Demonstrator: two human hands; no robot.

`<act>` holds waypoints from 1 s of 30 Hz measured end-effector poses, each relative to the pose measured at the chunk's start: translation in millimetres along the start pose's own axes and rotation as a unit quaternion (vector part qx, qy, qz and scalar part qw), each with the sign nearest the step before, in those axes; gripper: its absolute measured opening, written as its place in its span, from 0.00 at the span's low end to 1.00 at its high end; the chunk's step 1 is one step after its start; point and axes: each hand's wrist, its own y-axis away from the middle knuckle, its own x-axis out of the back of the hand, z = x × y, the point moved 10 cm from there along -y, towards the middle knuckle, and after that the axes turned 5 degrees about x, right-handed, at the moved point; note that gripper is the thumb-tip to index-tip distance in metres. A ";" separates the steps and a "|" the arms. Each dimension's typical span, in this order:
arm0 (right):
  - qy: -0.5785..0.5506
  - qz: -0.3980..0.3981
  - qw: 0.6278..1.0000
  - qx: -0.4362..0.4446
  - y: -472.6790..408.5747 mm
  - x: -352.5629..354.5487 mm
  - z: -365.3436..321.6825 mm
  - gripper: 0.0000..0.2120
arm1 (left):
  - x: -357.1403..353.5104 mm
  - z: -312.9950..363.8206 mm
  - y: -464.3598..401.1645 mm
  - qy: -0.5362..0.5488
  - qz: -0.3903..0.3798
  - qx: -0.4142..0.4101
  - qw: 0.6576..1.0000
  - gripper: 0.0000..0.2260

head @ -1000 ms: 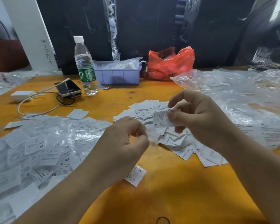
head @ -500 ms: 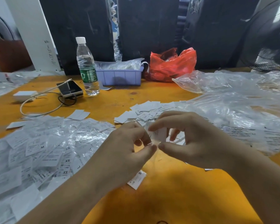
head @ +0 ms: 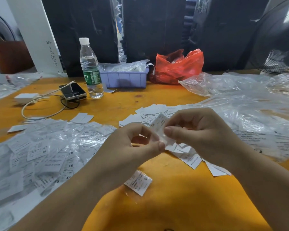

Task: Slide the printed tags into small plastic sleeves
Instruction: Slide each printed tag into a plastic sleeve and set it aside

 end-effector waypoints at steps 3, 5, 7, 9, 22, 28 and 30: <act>-0.054 0.030 0.998 -0.030 -0.7 2.9 7.5 0.02 | 1.7 1.6 -0.3 0.030 0.009 -0.010 0.999 0.09; -0.071 0.030 0.996 -0.044 -0.8 -1.4 10.5 0.02 | 8.8 0.8 -0.9 0.048 0.043 -0.011 0.998 0.10; -0.085 0.018 0.995 -0.053 0.6 -8.6 13.0 0.02 | 13.0 -2.8 -1.0 0.060 0.062 0.003 0.996 0.10; -0.092 0.004 0.994 -0.057 1.9 -13.7 13.0 0.02 | 17.1 -5.2 -0.6 0.061 0.072 0.012 0.995 0.09; -0.126 0.065 0.986 -0.089 1.0 7.4 14.1 0.10 | 19.4 -8.6 -4.5 0.041 0.062 0.021 0.997 0.11; -0.115 0.029 0.989 -0.093 0.3 3.7 13.5 0.09 | 16.1 -2.7 -1.5 0.019 0.058 -0.006 0.998 0.08; -0.100 0.020 0.991 -0.091 -0.2 3.9 14.5 0.09 | 17.9 -1.7 -0.6 0.010 0.064 -0.010 0.998 0.06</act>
